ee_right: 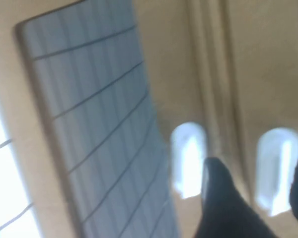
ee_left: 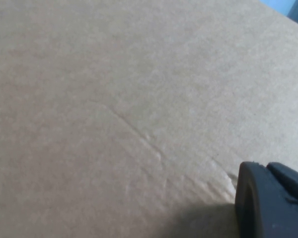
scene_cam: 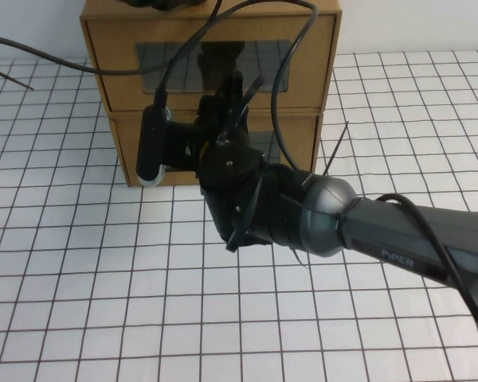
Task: Open the shoe box
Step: 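Pull the top drawer of the cardboard box fully open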
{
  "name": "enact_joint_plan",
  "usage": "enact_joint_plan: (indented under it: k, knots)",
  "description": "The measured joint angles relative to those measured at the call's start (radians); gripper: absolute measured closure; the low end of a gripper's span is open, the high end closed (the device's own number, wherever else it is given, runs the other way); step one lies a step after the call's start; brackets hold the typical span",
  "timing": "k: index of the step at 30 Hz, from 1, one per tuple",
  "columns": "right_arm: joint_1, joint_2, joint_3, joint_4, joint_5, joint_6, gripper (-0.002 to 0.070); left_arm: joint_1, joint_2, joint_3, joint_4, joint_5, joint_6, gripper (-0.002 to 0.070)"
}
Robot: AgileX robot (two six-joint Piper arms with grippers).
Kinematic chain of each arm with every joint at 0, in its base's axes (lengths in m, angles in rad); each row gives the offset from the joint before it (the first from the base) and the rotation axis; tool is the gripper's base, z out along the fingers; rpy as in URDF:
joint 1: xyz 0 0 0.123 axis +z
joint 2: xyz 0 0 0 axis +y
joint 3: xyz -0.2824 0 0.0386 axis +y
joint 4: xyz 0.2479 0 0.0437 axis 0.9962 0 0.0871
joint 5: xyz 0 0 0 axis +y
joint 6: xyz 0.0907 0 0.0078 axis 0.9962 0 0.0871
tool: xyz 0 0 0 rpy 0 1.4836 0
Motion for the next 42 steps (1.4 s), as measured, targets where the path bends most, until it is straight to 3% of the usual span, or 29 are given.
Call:
enact_joint_plan:
  k: [21, 30, 42]
  knots:
    - [-0.049, 0.023, -0.005, -0.129, -0.081, 0.068, 0.0402, 0.000, 0.000, 0.000, 0.000, 0.002, 0.000, 0.0679]
    - [-0.049, 0.024, -0.006, -0.153, -0.063, 0.068, 0.0566, 0.000, 0.000, 0.000, 0.000, 0.003, 0.000, 0.0679]
    - [-0.049, 0.029, -0.006, -0.147, -0.062, 0.070, 0.0662, 0.000, 0.000, 0.000, 0.000, 0.005, 0.000, 0.0679]
